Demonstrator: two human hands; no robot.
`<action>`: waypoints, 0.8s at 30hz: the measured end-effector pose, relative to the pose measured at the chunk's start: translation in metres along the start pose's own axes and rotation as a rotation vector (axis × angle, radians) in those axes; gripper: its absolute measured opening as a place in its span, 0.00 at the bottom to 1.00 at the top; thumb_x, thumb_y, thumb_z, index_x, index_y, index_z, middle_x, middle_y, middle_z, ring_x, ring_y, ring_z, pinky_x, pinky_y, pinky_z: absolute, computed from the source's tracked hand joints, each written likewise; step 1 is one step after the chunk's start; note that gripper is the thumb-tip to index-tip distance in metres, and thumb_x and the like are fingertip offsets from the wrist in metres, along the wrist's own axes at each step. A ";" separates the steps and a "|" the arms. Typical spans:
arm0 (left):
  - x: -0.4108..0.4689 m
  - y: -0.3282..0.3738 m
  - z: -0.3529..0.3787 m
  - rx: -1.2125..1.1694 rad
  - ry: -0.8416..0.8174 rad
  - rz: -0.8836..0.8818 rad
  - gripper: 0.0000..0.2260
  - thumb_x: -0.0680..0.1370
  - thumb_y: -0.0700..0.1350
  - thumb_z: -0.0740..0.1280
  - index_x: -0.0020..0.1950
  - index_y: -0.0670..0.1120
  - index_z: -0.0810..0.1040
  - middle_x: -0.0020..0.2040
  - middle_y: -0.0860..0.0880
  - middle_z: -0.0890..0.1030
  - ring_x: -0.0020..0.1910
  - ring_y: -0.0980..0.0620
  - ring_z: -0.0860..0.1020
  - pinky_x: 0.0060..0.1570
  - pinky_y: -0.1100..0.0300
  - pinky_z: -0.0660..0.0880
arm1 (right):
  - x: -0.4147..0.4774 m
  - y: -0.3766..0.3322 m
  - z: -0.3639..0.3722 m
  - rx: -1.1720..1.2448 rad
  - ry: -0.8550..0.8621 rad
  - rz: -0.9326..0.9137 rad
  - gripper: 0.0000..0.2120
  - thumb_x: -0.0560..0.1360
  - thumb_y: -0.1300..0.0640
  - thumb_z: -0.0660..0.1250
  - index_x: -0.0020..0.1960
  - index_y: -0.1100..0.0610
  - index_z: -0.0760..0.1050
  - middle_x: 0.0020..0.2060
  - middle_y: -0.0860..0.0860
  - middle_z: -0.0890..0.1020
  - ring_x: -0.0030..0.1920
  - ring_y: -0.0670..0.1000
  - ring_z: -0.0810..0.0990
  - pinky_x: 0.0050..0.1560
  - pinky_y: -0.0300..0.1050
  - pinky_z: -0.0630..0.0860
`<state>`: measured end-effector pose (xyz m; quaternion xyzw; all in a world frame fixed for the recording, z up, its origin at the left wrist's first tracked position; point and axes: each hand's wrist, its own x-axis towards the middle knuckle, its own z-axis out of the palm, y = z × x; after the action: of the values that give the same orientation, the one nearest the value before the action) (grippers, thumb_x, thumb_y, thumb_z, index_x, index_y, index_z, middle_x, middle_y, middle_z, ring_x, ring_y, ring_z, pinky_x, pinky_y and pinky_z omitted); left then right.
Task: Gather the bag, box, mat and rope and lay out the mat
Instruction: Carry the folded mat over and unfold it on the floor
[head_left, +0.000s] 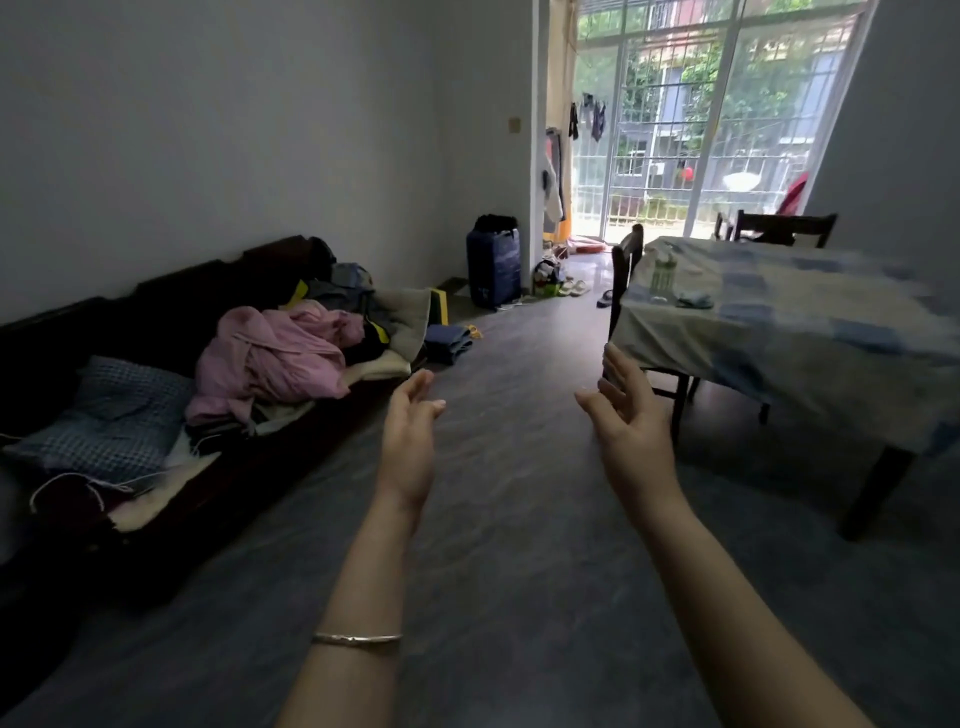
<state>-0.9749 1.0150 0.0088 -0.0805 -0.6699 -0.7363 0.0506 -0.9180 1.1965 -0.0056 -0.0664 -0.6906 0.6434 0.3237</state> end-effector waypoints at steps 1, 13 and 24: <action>0.029 -0.003 0.006 0.004 0.013 -0.009 0.19 0.79 0.37 0.57 0.70 0.44 0.67 0.68 0.50 0.71 0.62 0.59 0.69 0.51 0.71 0.66 | 0.029 0.010 0.009 0.001 -0.011 0.004 0.23 0.76 0.55 0.67 0.66 0.37 0.65 0.68 0.43 0.69 0.66 0.45 0.69 0.63 0.48 0.70; 0.334 -0.077 0.027 0.019 0.091 -0.026 0.16 0.78 0.35 0.57 0.66 0.44 0.69 0.63 0.51 0.72 0.64 0.56 0.70 0.57 0.68 0.65 | 0.305 0.138 0.144 -0.011 -0.086 0.042 0.24 0.76 0.56 0.66 0.69 0.41 0.65 0.68 0.44 0.69 0.66 0.45 0.70 0.64 0.50 0.71; 0.644 -0.127 0.053 0.029 -0.015 -0.023 0.20 0.79 0.34 0.56 0.71 0.39 0.64 0.70 0.45 0.69 0.67 0.55 0.67 0.58 0.72 0.65 | 0.554 0.228 0.276 -0.056 -0.011 0.050 0.25 0.76 0.55 0.66 0.70 0.42 0.65 0.67 0.43 0.70 0.66 0.44 0.70 0.64 0.50 0.71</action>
<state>-1.6277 1.1020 0.0095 -0.0776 -0.6819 -0.7263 0.0382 -1.5718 1.2816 -0.0071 -0.0892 -0.7084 0.6319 0.3015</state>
